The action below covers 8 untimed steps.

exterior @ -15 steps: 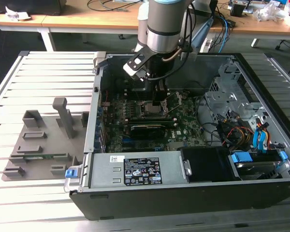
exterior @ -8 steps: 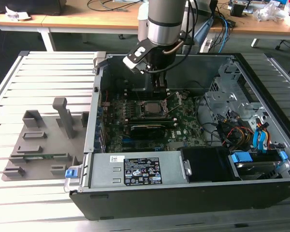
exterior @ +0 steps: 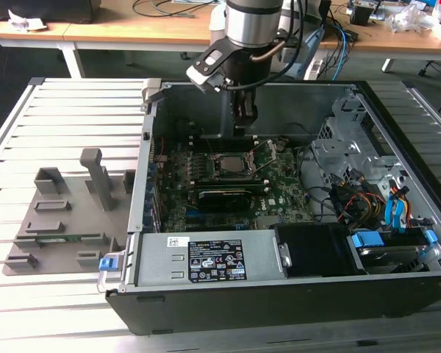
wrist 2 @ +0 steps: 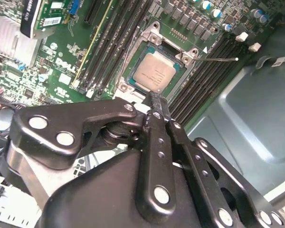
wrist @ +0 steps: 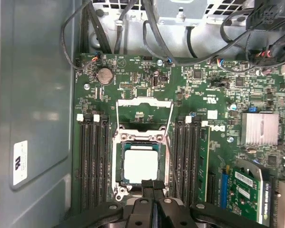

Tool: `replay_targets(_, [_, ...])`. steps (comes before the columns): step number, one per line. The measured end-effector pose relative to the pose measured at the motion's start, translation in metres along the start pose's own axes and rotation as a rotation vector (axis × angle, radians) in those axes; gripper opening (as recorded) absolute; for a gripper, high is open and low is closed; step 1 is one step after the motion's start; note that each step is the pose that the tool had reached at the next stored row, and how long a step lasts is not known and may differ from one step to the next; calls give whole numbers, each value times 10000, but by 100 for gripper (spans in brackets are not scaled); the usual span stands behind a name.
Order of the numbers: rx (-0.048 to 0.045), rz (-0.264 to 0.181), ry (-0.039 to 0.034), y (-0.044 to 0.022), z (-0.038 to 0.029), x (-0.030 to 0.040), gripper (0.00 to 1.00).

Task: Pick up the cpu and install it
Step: 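Place the cpu into insertion slot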

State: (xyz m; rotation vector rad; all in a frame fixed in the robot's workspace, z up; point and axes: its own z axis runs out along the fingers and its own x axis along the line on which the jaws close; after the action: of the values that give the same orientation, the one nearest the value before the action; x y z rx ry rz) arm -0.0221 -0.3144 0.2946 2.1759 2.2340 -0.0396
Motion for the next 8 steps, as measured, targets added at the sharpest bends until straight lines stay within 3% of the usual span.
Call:
replay_targets(4, [2, 0, -64, 0, -99, -2, 11])
replay_targets(8, [3, 0, -139, -1, -242, -6, 11])
